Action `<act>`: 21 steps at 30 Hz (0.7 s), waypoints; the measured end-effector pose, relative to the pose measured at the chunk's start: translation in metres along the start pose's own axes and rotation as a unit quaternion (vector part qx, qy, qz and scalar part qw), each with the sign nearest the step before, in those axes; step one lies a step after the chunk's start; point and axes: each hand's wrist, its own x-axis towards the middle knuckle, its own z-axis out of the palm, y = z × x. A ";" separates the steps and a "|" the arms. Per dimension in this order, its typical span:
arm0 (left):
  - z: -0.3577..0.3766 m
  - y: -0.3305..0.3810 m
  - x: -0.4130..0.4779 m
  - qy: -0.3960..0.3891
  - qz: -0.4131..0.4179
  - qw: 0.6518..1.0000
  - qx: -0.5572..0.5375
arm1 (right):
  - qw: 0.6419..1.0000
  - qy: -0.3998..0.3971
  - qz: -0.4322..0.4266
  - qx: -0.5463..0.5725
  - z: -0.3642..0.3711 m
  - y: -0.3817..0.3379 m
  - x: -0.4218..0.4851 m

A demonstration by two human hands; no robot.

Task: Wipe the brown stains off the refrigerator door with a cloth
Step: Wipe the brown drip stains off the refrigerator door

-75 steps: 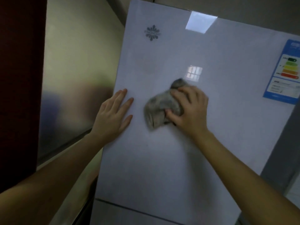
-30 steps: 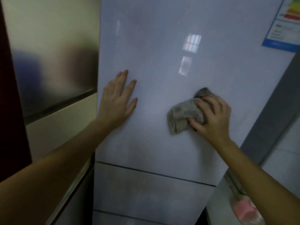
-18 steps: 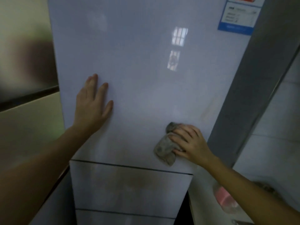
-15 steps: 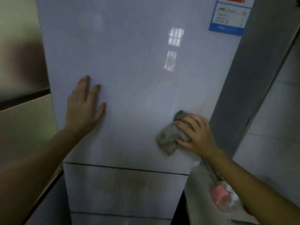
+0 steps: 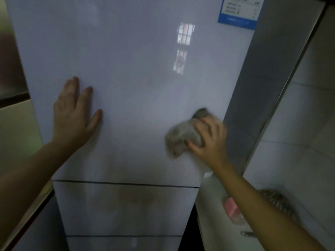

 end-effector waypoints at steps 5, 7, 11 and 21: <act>-0.005 -0.013 0.003 -0.011 0.034 0.999 0.004 | 0.987 -0.084 -0.139 -0.001 0.023 -0.025 -0.062; -0.008 -0.022 0.003 -0.017 0.050 0.999 0.010 | 0.989 -0.080 -0.126 -0.005 0.022 -0.028 -0.053; -0.018 -0.042 0.010 -0.010 0.059 0.998 0.009 | 0.995 -0.037 -0.089 -0.006 0.019 -0.039 -0.005; -0.024 -0.089 0.015 -0.012 0.142 0.989 0.047 | 0.996 0.081 0.029 0.036 0.055 -0.148 0.145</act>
